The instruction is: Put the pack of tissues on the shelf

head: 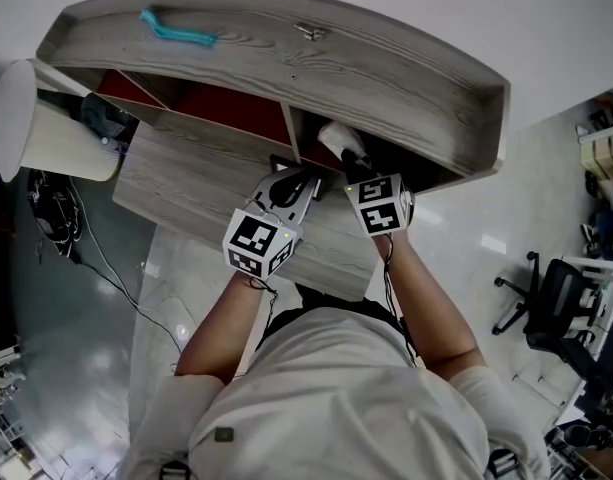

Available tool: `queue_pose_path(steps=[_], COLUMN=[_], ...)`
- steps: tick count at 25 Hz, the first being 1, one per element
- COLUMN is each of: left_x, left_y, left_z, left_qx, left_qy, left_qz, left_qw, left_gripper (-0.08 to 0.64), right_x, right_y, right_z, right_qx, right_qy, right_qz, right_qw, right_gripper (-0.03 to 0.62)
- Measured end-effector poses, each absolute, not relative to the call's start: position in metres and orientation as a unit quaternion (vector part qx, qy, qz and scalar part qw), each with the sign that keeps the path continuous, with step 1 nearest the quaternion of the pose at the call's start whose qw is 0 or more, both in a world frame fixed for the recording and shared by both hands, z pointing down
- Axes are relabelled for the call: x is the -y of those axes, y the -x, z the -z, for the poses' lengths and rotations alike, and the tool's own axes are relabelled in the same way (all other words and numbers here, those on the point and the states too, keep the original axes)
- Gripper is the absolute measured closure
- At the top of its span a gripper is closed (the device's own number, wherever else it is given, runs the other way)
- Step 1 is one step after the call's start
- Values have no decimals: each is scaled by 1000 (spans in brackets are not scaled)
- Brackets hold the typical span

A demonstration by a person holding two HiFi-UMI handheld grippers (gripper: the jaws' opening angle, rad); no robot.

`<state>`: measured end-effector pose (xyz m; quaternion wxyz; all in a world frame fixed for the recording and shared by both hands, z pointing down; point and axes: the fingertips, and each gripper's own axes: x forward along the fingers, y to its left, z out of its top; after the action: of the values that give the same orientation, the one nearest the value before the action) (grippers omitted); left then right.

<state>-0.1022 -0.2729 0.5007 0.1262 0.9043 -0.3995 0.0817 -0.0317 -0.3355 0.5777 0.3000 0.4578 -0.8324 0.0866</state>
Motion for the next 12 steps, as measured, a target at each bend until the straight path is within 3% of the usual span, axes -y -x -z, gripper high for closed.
queue_pose_path(steps=[7,12], left_x=[270,265], left_y=[103,108], left_z=[-501,-500], left_qx=[399,400], left_qy=[-904,-904], left_qz=[-83,-83], left_qw=[127,126], left_gripper=[545,545], right_x=[339,335], right_y=[35,37], right_z=[-575,-560], right_qx=[839,844], right_qy=[-455,-462], right_qz=[-82,-63], right_qw=[285,264], right_gripper=[347,327])
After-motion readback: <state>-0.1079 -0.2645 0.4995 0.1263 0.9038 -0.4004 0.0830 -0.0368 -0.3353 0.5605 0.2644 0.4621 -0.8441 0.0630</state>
